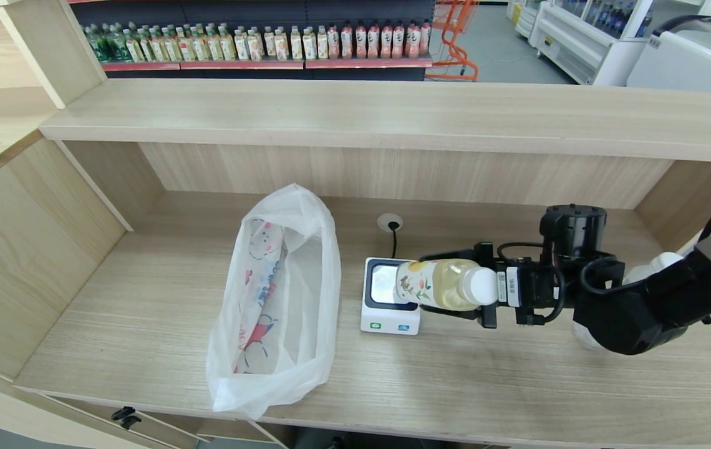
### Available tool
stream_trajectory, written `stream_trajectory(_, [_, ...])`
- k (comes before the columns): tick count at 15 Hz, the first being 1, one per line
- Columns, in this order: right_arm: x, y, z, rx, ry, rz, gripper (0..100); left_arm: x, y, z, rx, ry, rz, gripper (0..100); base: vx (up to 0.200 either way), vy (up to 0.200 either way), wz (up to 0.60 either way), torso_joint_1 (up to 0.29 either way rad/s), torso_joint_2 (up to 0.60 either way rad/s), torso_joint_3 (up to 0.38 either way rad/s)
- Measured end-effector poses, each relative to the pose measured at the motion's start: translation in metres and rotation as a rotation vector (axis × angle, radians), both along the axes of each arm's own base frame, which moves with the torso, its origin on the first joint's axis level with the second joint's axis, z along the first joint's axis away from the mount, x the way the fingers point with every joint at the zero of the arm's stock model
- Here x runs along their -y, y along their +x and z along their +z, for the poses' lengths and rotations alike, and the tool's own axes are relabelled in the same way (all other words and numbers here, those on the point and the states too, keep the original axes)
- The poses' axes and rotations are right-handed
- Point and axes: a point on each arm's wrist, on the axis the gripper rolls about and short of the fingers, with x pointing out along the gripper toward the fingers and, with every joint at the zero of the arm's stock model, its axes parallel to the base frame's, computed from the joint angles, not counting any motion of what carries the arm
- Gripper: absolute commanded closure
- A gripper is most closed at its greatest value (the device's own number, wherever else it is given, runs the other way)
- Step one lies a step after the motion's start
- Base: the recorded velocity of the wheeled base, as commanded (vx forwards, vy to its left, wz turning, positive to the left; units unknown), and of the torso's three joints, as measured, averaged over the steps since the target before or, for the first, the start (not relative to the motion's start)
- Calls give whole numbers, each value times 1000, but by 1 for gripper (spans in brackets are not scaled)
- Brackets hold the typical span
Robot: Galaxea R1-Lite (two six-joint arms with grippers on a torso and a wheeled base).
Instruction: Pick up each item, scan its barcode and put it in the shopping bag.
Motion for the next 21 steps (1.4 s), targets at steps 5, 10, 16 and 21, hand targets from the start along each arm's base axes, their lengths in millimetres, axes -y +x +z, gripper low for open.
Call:
stream_trajectory(5, [-4, 10, 17, -58, 104, 3, 100, 0, 0, 0, 0, 0, 0, 0, 0, 0, 0, 0, 0, 0])
stream_trajectory(10, [-13, 24, 13, -20, 152, 19, 100, 0, 0, 0, 0, 0, 0, 0, 0, 0, 0, 0, 0, 0])
stream_trajectory(16, [-14, 37, -10, -52, 172, 23, 100, 0, 0, 0, 0, 0, 0, 0, 0, 0, 0, 0, 0, 0])
stream_trajectory(21, [-14, 40, -16, -85, 175, 21, 100, 0, 0, 0, 0, 0, 0, 0, 0, 0, 0, 0, 0, 0])
